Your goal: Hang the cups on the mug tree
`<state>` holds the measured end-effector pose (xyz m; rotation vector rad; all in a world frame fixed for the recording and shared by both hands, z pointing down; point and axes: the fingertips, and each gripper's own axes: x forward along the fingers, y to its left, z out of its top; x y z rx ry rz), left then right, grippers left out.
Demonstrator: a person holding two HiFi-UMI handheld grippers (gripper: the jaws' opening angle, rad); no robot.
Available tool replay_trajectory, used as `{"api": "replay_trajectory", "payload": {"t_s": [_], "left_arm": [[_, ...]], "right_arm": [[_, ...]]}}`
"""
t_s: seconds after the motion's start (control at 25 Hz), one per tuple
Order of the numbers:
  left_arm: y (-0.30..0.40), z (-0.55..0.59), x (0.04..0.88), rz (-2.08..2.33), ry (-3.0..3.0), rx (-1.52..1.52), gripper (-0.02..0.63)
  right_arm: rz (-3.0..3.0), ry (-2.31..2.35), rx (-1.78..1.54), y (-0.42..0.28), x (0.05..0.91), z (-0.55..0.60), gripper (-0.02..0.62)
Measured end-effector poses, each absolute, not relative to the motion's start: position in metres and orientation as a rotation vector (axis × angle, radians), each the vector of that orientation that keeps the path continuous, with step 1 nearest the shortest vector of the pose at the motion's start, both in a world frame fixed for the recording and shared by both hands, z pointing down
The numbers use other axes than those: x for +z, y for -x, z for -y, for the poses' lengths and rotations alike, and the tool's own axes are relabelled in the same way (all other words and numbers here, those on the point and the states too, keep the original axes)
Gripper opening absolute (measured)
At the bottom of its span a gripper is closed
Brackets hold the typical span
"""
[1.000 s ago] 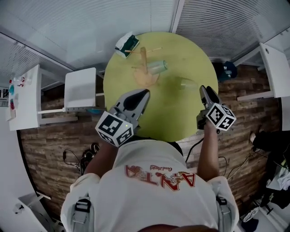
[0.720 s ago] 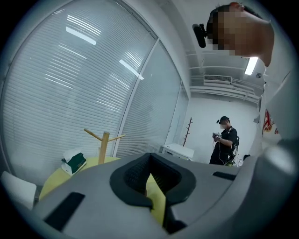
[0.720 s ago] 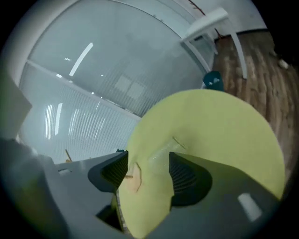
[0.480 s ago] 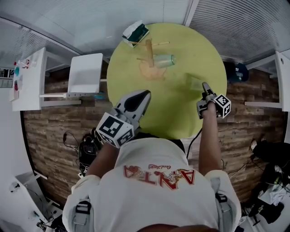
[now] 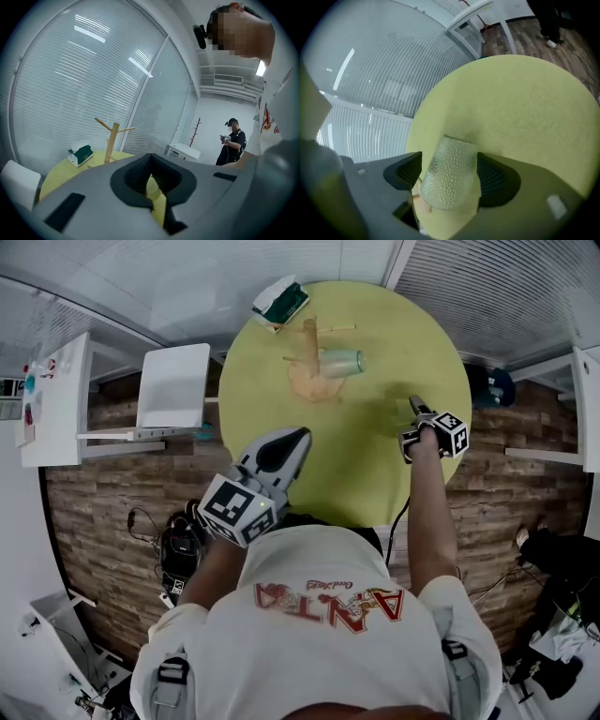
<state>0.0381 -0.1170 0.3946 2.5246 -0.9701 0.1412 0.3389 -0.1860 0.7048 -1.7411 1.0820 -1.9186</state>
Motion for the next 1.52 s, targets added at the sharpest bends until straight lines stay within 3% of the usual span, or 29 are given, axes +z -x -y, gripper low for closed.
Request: {"api": "replay_trajectory", "payload": {"t_s": [0.6,1.04,1.24,1.52], "left_arm": [[-0.023,0.119,0.405,0.977,-2.492,0.124,0.008],[-0.032,0.115,0.404,0.949,-2.496,0.132,0.008],[-0.030,0.116,0.406,0.955,-2.491,0.135,0.008],[-0.028,0.119,0.406,0.960,-2.487,0.128,0.008]], "right_arm": [[-1.369,1.816,-1.897,-0.328,0.700,0.197,0.324],[-1.776,1.883,-1.898,-0.313,0.694,0.188,0.276],[-1.940,1.947,-1.908,-0.302,0.695,0.194,0.287],[-2.167,1.878,-2.171,-0.276,0.715,0.211,0.337]]}}
